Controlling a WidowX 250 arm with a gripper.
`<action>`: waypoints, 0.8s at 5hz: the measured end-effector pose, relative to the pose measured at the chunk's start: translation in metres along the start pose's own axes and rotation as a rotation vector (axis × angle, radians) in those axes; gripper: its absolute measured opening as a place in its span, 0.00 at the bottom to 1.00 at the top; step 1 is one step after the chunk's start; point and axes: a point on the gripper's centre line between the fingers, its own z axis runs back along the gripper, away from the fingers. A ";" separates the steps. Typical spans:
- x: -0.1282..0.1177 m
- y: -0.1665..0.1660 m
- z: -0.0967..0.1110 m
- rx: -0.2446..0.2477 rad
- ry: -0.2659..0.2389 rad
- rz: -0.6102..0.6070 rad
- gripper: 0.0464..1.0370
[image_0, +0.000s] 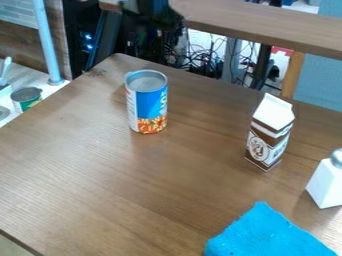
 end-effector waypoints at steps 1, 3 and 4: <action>-0.004 0.005 -0.013 -0.018 0.018 0.011 0.97; -0.024 0.005 -0.036 -0.045 0.065 0.002 0.97; -0.050 0.013 -0.048 -0.052 0.129 0.009 0.97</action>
